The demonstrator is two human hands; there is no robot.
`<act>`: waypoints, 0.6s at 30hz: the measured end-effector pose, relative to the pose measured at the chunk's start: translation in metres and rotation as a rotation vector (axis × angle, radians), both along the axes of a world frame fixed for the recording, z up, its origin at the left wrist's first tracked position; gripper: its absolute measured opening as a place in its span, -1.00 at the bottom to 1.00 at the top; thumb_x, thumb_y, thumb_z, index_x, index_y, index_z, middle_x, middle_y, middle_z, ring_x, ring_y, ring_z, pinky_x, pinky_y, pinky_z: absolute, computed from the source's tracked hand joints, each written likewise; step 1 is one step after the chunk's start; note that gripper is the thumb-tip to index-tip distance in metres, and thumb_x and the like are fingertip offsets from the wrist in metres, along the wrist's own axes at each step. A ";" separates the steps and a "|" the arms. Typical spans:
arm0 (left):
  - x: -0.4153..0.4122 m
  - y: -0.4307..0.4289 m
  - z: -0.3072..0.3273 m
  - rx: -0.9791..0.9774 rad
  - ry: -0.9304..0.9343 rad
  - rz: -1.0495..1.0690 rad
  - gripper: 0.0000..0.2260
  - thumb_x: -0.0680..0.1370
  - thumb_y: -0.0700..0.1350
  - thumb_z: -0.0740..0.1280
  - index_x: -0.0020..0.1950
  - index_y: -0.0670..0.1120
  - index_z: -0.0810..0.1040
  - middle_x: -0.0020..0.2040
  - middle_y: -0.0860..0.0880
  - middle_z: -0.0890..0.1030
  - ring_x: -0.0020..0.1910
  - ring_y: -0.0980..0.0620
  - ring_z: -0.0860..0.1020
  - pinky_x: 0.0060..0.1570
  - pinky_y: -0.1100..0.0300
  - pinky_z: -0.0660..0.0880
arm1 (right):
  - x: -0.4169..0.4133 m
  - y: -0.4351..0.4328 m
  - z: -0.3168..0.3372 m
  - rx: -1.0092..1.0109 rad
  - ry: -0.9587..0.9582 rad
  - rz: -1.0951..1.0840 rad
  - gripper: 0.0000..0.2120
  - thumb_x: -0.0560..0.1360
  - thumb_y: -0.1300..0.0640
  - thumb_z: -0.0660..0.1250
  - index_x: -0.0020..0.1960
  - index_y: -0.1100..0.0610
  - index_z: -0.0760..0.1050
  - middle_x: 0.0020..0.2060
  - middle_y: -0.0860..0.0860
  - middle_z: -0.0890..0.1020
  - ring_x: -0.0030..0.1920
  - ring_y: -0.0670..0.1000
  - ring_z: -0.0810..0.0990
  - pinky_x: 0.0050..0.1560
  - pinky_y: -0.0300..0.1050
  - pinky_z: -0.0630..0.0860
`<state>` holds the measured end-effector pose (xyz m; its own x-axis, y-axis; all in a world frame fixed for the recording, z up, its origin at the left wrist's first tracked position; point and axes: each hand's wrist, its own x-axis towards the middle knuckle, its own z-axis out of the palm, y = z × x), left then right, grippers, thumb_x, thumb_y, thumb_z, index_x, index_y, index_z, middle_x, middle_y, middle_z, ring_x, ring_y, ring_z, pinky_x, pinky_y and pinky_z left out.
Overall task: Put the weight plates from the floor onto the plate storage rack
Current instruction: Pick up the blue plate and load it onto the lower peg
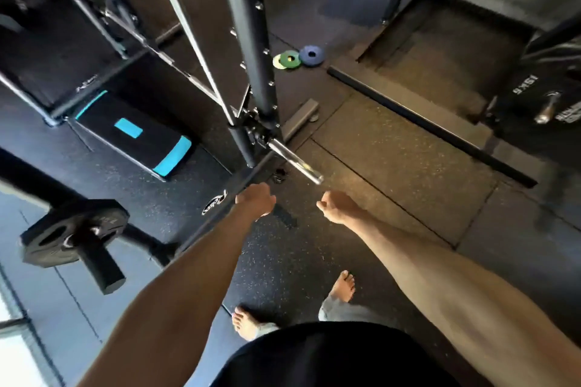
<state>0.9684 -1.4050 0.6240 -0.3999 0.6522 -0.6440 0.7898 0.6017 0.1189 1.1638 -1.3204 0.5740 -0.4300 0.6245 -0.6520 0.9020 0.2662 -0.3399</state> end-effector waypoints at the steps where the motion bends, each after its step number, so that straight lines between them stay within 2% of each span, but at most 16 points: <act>1: 0.019 0.022 -0.004 0.003 -0.029 -0.023 -0.61 0.58 0.06 0.20 0.25 -0.18 0.51 0.23 -0.20 0.58 0.18 -0.21 0.57 0.13 0.00 0.51 | 0.021 0.016 -0.002 0.007 -0.004 -0.026 -0.60 0.66 -0.04 0.14 -0.21 0.22 0.38 0.11 0.29 0.64 0.13 0.22 0.63 0.03 -0.06 0.50; 3: 0.054 0.061 -0.006 0.016 -0.080 -0.078 -0.62 0.60 0.07 0.21 0.23 -0.18 0.51 0.21 -0.20 0.58 0.17 -0.21 0.57 0.08 0.03 0.49 | 0.056 0.047 0.001 0.020 -0.024 -0.047 -0.59 0.65 -0.04 0.14 -0.28 0.18 0.38 0.10 0.26 0.64 0.13 0.21 0.63 0.07 -0.06 0.50; 7: 0.104 0.131 -0.014 0.034 -0.235 -0.156 -0.67 0.62 0.03 0.22 0.16 -0.21 0.52 0.10 -0.24 0.64 0.03 -0.22 0.63 -0.03 0.07 0.54 | 0.103 0.105 0.007 0.028 -0.039 -0.100 -0.57 0.65 -0.01 0.16 -0.36 0.11 0.31 -0.12 0.22 0.64 0.06 0.22 0.65 -0.08 -0.08 0.45; 10: 0.124 0.182 -0.023 0.038 -0.246 -0.201 -0.68 0.60 -0.01 0.24 0.16 -0.24 0.53 0.08 -0.27 0.64 0.05 -0.22 0.63 0.01 0.02 0.54 | 0.121 0.149 0.008 0.010 -0.041 -0.129 -0.66 0.66 0.01 0.16 -0.18 0.16 0.50 -0.05 0.17 0.66 0.08 0.18 0.63 0.03 -0.04 0.51; 11: 0.128 0.199 -0.027 0.031 -0.239 -0.222 -0.69 0.60 -0.01 0.24 0.16 -0.23 0.53 0.09 -0.26 0.64 0.07 -0.21 0.62 0.02 0.04 0.52 | 0.123 0.165 0.008 0.015 -0.041 -0.127 -0.65 0.66 0.01 0.16 -0.16 0.19 0.54 -0.07 0.17 0.66 0.03 0.16 0.63 0.01 -0.04 0.50; 14: 0.130 0.252 -0.040 0.005 -0.213 -0.258 -0.68 0.61 0.00 0.25 0.17 -0.22 0.55 0.14 -0.24 0.63 0.14 -0.21 0.59 0.05 0.04 0.49 | 0.123 0.218 0.000 0.046 -0.052 -0.095 -0.60 0.65 0.02 0.17 -0.34 0.11 0.41 -0.24 0.13 0.53 -0.14 0.10 0.54 -0.15 -0.09 0.40; 18: 0.117 0.332 -0.059 -0.023 -0.230 -0.226 -0.72 0.60 0.00 0.24 0.10 -0.20 0.58 0.08 -0.21 0.65 0.09 -0.18 0.62 -0.05 0.10 0.47 | 0.110 0.300 0.000 0.007 -0.040 -0.118 -0.67 0.65 0.06 0.17 -0.06 0.28 0.58 -0.07 0.22 0.66 0.02 0.20 0.65 -0.03 0.03 0.53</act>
<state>1.0856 -1.0733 0.5649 -0.0885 0.6921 -0.7164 0.8576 0.4187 0.2986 1.2736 -1.0202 0.5737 -0.3270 0.6741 -0.6623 0.9399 0.1593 -0.3019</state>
